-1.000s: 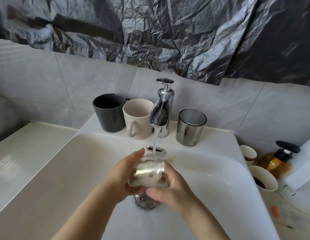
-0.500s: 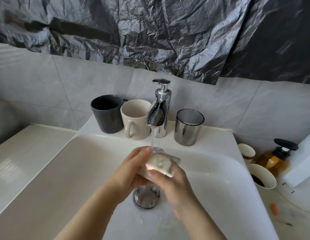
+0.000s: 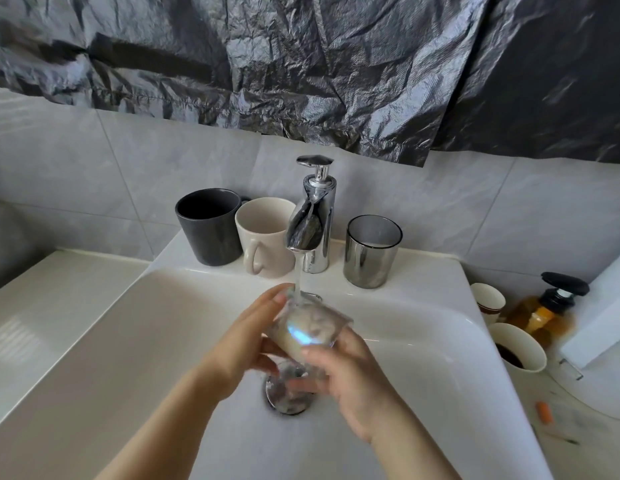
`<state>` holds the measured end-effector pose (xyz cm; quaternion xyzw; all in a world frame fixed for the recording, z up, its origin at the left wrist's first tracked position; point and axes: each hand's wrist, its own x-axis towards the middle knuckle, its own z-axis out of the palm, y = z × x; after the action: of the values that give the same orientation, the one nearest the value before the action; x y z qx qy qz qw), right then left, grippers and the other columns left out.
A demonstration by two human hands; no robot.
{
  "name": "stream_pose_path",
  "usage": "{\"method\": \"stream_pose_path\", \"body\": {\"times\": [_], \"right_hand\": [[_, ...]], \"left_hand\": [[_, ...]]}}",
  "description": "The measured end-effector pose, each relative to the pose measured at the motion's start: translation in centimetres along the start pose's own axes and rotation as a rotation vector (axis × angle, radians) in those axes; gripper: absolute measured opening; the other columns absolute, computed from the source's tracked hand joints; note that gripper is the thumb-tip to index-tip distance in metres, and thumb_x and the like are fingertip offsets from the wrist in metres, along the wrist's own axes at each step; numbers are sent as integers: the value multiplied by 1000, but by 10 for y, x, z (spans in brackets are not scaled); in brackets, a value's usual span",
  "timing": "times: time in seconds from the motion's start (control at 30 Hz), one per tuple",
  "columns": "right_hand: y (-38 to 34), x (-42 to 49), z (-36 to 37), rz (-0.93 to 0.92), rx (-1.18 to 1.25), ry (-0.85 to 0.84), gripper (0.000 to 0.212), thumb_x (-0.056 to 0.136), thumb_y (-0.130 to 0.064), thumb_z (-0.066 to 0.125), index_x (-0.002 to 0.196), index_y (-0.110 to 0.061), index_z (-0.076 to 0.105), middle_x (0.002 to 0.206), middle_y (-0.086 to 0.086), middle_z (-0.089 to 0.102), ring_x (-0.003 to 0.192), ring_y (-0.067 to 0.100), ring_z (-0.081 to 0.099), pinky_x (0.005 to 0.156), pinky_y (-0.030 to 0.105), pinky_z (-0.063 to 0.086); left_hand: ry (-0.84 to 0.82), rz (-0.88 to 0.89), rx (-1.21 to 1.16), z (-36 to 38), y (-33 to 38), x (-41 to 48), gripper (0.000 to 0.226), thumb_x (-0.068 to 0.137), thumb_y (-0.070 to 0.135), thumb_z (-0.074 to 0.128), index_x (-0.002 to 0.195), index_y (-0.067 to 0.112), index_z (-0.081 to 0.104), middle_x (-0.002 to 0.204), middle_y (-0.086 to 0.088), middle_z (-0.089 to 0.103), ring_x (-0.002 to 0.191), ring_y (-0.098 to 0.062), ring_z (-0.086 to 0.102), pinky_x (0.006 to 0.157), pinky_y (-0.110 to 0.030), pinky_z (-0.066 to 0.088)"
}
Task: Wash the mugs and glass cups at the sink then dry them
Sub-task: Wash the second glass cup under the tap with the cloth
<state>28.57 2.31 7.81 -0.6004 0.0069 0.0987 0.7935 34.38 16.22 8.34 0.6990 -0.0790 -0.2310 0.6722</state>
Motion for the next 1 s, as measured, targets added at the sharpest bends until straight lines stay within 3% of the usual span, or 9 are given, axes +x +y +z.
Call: {"method": "stream_pose_path", "body": {"times": [0.07, 0.13, 0.23, 0.37, 0.47, 0.57, 0.7, 0.8, 1.0], "right_hand": [[9, 0, 5, -27, -346, -2, 47, 69, -15, 58, 108, -41, 59, 106, 5, 70, 97, 24, 66, 85, 42, 52], [8, -3, 11, -12, -379, -71, 51, 71, -11, 59, 107, -46, 55, 100, 2, 69, 88, 18, 66, 77, 37, 54], [-10, -6, 9, 94, 177, -135, 43, 79, 4, 56, 100, -32, 69, 84, -3, 71, 65, 9, 65, 43, 16, 43], [-17, -4, 7, 140, 503, -147, 31, 76, -1, 54, 88, -19, 77, 88, 3, 73, 64, 9, 67, 36, 11, 32], [-2, 2, 6, 43, 72, -42, 35, 70, -3, 62, 98, -23, 70, 88, 6, 70, 73, 20, 62, 52, 28, 52], [10, 2, 11, -62, -409, -30, 52, 70, -8, 55, 107, -44, 58, 98, 2, 69, 84, 20, 63, 81, 38, 52], [0, -1, 15, 32, 20, -70, 45, 72, -6, 60, 107, -35, 63, 98, -2, 69, 80, 14, 63, 61, 26, 49], [-15, -5, 8, 124, 381, -89, 35, 75, 0, 60, 95, -24, 75, 99, 0, 73, 83, 7, 69, 38, 11, 33], [-19, -5, 1, 158, 96, 368, 10, 82, -20, 66, 89, -22, 60, 66, -8, 68, 59, 9, 58, 44, 20, 36]], "left_hand": [[48, -95, 1, 3, 4, -1, 41, 90, 60, 44, 108, 28, 62, 61, 1, 64, 44, -12, 54, 42, -19, 38], [162, -28, 67, 6, 1, 0, 27, 95, 49, 43, 104, 31, 62, 63, 1, 61, 40, -9, 51, 38, -18, 36], [197, 181, 126, 9, -6, 1, 32, 86, 57, 52, 110, 37, 60, 79, 1, 65, 52, -9, 57, 45, -20, 43], [145, 210, 141, 5, -5, 3, 38, 75, 58, 52, 108, 42, 58, 88, 1, 64, 62, -16, 59, 47, -26, 45], [10, -30, 2, 3, 3, 0, 25, 82, 51, 55, 100, 33, 59, 74, -1, 63, 49, -18, 51, 39, -20, 35], [86, -114, -62, 6, 5, -1, 27, 91, 49, 49, 89, 25, 60, 53, 4, 51, 39, -12, 37, 37, -14, 24], [192, 80, -29, 10, 4, -1, 12, 92, 38, 56, 96, 28, 61, 54, 9, 50, 40, -6, 39, 38, -16, 25], [171, 233, 126, 9, 2, -2, 28, 72, 57, 59, 96, 42, 58, 65, 15, 55, 50, -1, 49, 42, -19, 38], [164, 153, 101, 13, 3, -3, 14, 92, 44, 55, 103, 35, 51, 90, -1, 51, 53, -6, 46, 44, -17, 36]]}}
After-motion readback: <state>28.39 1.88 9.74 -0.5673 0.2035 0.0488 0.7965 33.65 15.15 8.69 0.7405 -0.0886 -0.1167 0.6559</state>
